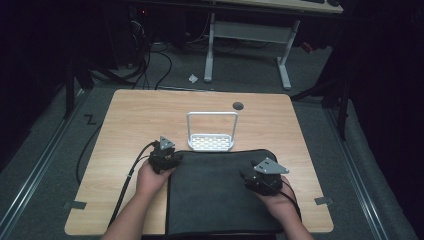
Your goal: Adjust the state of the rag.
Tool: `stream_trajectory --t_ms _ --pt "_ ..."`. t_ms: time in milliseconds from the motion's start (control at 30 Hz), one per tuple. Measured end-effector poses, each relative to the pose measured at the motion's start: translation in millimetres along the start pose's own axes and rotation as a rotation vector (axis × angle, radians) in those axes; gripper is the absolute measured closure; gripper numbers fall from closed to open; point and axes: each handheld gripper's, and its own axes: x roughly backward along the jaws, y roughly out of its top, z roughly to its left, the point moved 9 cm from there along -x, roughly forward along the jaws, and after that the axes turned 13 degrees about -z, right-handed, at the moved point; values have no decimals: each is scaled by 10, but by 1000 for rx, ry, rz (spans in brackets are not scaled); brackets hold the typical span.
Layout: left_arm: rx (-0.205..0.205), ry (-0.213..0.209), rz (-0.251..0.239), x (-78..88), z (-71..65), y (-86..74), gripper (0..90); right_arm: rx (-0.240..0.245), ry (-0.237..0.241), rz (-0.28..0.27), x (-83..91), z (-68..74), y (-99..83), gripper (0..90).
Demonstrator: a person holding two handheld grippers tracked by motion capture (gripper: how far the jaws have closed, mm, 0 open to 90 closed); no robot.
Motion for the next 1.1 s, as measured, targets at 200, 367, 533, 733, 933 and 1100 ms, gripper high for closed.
stream_trajectory --t_ms 200,367,533,733,933,1100 --pt "-9 -37 -8 -5 -50 1 780 51 67 -17 -19 311 76 428" --pt "111 -105 -9 4 -11 -3 820 72 109 -17 -65 533 83 424" --pt "155 -118 -7 14 16 -9 817 72 153 -1 -142 788 85 471" --pt "174 -120 -11 12 23 -6 815 104 201 24 -275 1115 93 440" --pt "181 -121 -10 13 31 -7 807 136 249 50 -392 1371 65 412" --pt "175 -119 -10 12 28 -7 806 150 296 82 -462 1625 15 407"
